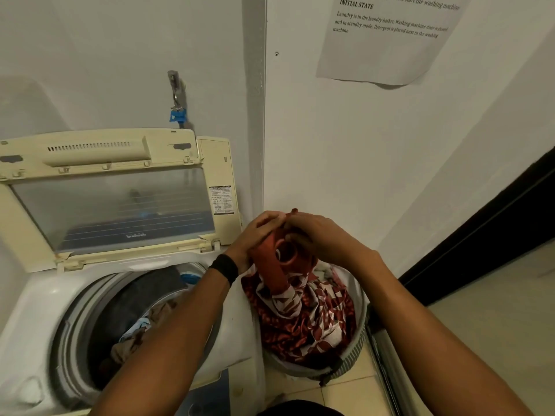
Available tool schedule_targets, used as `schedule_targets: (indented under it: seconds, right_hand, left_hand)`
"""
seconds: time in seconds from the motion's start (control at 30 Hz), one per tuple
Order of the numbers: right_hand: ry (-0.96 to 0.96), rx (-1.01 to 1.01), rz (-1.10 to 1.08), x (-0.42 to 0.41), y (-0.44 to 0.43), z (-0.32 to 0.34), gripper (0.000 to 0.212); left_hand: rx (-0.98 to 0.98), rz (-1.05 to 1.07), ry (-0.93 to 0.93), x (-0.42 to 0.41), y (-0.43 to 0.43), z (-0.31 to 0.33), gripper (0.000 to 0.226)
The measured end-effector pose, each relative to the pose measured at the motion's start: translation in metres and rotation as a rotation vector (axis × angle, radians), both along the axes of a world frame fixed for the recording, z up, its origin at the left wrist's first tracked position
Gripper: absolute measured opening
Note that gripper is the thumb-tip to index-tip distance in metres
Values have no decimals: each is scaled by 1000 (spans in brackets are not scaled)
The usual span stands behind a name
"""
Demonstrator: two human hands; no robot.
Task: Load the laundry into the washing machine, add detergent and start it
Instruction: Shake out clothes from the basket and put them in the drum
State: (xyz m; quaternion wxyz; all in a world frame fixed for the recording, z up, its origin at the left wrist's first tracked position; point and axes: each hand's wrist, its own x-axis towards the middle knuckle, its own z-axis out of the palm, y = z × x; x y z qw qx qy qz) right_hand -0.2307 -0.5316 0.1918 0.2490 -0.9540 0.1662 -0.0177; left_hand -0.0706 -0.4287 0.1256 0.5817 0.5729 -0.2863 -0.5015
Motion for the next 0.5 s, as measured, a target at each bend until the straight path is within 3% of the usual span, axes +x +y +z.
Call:
schedule_targets:
  seconds: [0.1,0.27,0.4,0.5]
  right_hand:
    - [-35,-39,-105,0,2,-11,17]
    - [-86,-113,-214,3,4,-24,21]
    - [-100,-129,-211,3,7,-27,23]
    - [-74,-118,-233,2,7,-26,21]
  left_hand:
    - [14,27,15,2,4,-1,48]
    - [70,-38,-127,13,5,5,34]
    - [132,-133,-239,17,5,10,35]
    - [174,-186,-222,17,6,12,39]
